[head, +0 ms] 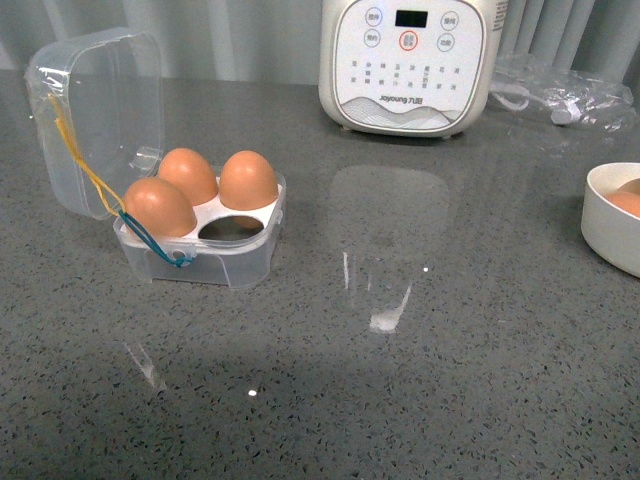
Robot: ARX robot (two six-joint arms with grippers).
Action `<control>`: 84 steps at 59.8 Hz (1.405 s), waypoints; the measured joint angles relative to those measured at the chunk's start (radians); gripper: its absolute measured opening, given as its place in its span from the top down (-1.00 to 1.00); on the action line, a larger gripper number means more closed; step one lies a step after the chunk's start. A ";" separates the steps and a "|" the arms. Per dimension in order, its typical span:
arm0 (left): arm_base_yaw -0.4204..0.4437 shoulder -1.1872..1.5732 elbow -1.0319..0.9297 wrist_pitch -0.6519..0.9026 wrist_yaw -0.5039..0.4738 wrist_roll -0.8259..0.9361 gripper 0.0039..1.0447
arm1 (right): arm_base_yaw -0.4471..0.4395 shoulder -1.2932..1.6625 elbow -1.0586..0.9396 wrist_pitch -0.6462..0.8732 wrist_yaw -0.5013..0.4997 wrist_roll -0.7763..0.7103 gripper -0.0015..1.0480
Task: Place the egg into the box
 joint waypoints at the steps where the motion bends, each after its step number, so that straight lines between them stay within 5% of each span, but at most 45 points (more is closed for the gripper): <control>1: 0.000 0.000 0.000 0.000 0.000 0.000 -0.87 | 0.000 0.000 0.000 0.000 0.000 0.000 -0.86; 65: 0.000 0.000 0.000 0.000 0.000 0.000 -0.87 | 0.000 0.000 0.000 0.000 0.000 0.000 -0.86; 70: 0.000 0.000 0.000 0.000 0.000 0.000 -0.87 | 0.028 0.024 0.014 -0.042 0.004 -0.089 -0.86; 75: 0.000 0.000 0.000 0.000 -0.001 0.000 -0.87 | 0.092 0.095 0.035 0.027 0.027 -0.192 -0.86; 84: 0.000 0.000 0.000 0.000 -0.001 0.000 -0.87 | 0.067 0.325 0.150 0.295 -0.003 -0.231 -0.86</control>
